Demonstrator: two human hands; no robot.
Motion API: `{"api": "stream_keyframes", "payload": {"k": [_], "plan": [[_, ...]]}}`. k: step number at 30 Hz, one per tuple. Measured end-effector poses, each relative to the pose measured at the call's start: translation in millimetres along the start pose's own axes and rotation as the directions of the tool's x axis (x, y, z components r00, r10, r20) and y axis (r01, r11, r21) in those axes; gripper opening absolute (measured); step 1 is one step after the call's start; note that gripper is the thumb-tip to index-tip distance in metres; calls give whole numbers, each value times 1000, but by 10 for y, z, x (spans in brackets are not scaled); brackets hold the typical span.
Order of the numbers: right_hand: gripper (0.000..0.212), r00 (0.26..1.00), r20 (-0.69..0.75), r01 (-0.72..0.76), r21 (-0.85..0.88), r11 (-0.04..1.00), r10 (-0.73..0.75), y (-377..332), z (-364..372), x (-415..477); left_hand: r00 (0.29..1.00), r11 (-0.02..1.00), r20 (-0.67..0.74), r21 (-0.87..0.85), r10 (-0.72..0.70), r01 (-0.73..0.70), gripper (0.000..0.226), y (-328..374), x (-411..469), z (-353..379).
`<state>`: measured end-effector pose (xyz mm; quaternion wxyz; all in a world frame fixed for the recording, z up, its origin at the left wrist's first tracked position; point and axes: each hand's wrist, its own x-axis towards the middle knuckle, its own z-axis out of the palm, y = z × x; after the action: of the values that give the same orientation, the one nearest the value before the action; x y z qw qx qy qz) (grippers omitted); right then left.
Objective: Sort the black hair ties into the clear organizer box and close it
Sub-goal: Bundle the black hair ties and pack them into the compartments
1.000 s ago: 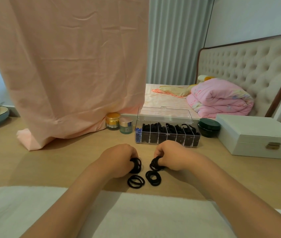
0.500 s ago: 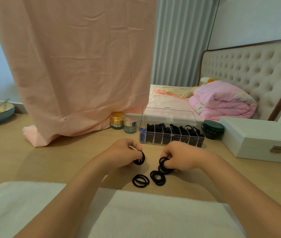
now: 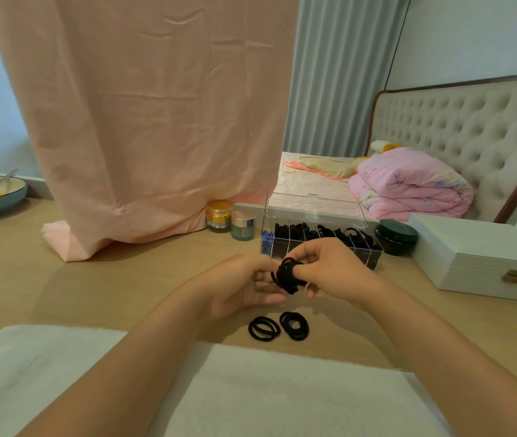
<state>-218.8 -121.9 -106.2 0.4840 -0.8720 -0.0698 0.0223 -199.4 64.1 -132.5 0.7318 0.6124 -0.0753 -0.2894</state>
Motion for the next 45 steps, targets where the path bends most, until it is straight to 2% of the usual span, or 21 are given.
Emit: {"api": "stream_keyframes", "payload": {"k": [2, 5, 8, 10, 13, 16, 19, 24, 31, 35, 38, 40, 43, 45], "plan": [[18, 999, -46, 25, -60, 998, -27, 7, 40, 11, 1000, 1000, 15, -7, 16, -16, 38, 4, -6, 0], [12, 993, -85, 68, -149, 986, -82, 10, 112, 18, 997, 975, -49, 215, 66, -54, 30, 1, 15, -9], [14, 992, -47, 104, -196, 975, -116, 14, 95, 14, 995, 977, -76, 206, 69, -52, 21, -29, 43, -37], [16, 997, 22, 69, -114, 991, -67, 11, 28, 9, 995, 975, -64, 214, 77, -62, 19, -23, 36, -68], [25, 989, 147, -10, 12, 1000, 8, 34, -80, -1, 992, 922, -46, 375, 120, -94, 27, -4, 29, -87], [31, 969, 244, -90, 165, 982, 48, 87, -148, -6, 988, 940, -54, 320, 144, -120, 33, -20, 45, -33], [36, 949, 308, -167, 336, 927, 60, 88, -221, -13, 970, 937, -112, 304, 215, -172, 25, -29, 74, 26], [40, 975, 185, -201, 475, 857, 126, 136, -305, 34, 935, 919, -207, 335, 289, -209, 16, 107, 248, 110], [23, 985, -116, -45, 551, 833, 130, 222, -468, 125, 925, 878, -162, 405, 343, -255, 26, 451, 658, 333], [25, 958, -248, -4, 491, 871, 144, 269, -670, 273, 914, 769, -45, 559, 403, -311, 23, 626, 902, 372], [22, 933, -321, -10, 431, 902, 164, 245, -776, 443, 865, 664, -70, 673, 497, -327, 32, 628, 1118, 315], [18, 923, -350, -23, 364, 931, 160, 201, -799, 581, 834, 538, -84, 798, 545, -271, 30, 579, 1246, 235], [13, 916, -374, -59, 234, 970, 146, 161, -758, 825, 840, 339, -29, 922, 542, -188, 27, 450, 1338, 122], [12, 911, -391, -104, 99, 990, 135, 173, -717, 989, 839, 275, -8, 947, 543, -169, 30, 399, 1356, 89]]}}
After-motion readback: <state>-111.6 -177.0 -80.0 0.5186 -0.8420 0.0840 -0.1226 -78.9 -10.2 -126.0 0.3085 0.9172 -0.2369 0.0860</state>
